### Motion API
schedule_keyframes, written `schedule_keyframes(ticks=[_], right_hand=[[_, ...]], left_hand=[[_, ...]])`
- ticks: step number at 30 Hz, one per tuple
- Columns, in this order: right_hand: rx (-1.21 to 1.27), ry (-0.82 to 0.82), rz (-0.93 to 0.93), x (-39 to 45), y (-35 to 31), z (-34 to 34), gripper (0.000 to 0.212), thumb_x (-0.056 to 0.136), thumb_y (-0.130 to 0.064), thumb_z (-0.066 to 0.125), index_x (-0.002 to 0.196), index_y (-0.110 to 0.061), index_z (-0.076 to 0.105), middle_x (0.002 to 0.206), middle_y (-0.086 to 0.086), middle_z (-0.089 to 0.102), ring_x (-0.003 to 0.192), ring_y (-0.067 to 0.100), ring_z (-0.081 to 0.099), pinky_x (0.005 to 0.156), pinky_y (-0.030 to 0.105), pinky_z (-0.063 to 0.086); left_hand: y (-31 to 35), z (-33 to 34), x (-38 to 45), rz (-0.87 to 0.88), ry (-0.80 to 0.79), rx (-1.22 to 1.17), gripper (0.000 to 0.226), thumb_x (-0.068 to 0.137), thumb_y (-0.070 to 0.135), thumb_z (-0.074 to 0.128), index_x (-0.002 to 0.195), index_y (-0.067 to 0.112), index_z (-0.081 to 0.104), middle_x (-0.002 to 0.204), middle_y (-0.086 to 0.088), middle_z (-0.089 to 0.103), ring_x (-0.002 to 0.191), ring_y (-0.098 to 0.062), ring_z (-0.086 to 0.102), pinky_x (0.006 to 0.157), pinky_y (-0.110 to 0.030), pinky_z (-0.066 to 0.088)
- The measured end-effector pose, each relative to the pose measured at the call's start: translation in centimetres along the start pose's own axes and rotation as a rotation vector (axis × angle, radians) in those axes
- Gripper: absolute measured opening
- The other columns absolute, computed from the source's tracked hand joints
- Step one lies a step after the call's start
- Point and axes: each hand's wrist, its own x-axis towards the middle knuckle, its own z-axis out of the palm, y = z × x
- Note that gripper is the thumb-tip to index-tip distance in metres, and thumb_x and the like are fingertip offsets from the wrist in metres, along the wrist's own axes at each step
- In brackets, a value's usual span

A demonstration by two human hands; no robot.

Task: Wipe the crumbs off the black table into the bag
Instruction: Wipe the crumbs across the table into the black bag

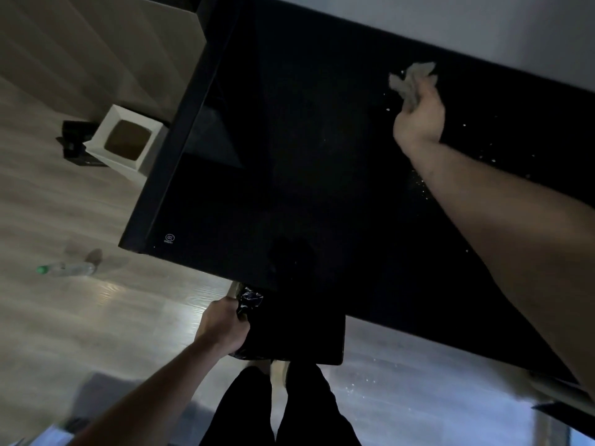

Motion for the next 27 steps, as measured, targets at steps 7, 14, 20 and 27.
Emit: schedule_keyframes(ticks=[7,14,20,27], right_hand=[[-0.154,-0.089,0.179,7.7,0.5,1.5,0.062,0.096,-0.019,0.046,0.158,-0.015,0.040,0.161,0.011,0.043,0.149,0.028,0.039,0.124,0.034,0.029],[-0.306,-0.136,-0.199,4.3,0.2,3.1,0.065,0.090,-0.007,0.040,0.153,-0.023,0.050,0.163,0.003,0.042,0.153,0.026,0.034,0.129,0.035,0.008],[-0.280,-0.229,-0.473,-3.6,-1.6,4.6,0.058,0.087,-0.005,0.050,0.142,-0.020,0.063,0.150,0.002,0.059,0.147,0.025,0.045,0.128,0.037,0.021],[-0.093,-0.459,-0.692,-17.6,0.0,3.1,0.060,0.081,0.003,0.062,0.137,-0.017,0.068,0.146,0.003,0.063,0.145,0.023,0.049,0.124,0.045,0.033]], left_hand=[[-0.5,0.5,0.9,-0.031,0.033,0.020,0.014,0.084,0.021,0.054,0.072,0.016,0.059,0.070,0.000,0.057,0.068,-0.023,0.053,0.060,-0.028,0.039],[-0.2,0.6,1.1,-0.051,0.020,0.009,0.018,0.084,0.022,0.054,0.080,0.011,0.068,0.081,-0.009,0.070,0.071,-0.028,0.059,0.060,-0.028,0.039],[1.1,0.3,0.9,-0.047,0.015,0.008,0.017,0.084,0.020,0.055,0.077,0.011,0.067,0.079,-0.009,0.068,0.069,-0.025,0.056,0.060,-0.028,0.040],[2.6,0.4,-0.1,-0.021,0.033,0.040,0.017,0.084,0.020,0.055,0.081,0.012,0.070,0.074,-0.003,0.060,0.070,-0.024,0.055,0.061,-0.028,0.039]])
